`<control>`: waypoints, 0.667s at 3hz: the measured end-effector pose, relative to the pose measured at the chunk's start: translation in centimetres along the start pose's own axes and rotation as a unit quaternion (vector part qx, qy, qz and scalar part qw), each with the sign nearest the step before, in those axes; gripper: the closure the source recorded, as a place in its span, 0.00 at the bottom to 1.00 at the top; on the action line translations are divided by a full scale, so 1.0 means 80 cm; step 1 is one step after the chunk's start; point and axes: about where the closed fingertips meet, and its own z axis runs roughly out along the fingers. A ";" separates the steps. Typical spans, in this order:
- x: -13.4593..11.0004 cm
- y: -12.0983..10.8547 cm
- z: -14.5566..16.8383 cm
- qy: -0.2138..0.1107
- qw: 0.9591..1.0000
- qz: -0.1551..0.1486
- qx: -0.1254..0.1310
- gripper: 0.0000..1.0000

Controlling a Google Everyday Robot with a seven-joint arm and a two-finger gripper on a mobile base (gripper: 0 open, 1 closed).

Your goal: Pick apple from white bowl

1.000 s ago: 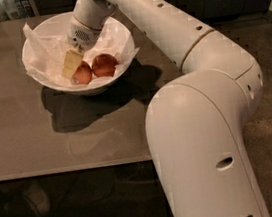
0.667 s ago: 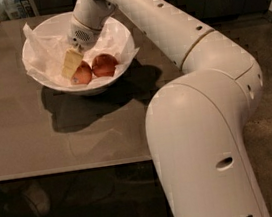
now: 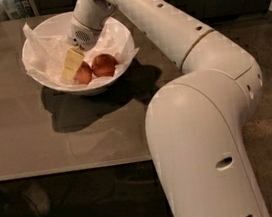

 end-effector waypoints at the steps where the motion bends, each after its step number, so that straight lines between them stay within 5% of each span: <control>1: 0.000 0.000 0.000 0.000 1.000 0.000 0.000 0.00; 2: 0.004 0.000 0.001 0.004 1.000 -0.007 0.008 0.00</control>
Offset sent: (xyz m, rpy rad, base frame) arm -0.0034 -0.0110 -0.0004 -0.0205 -0.0514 0.0006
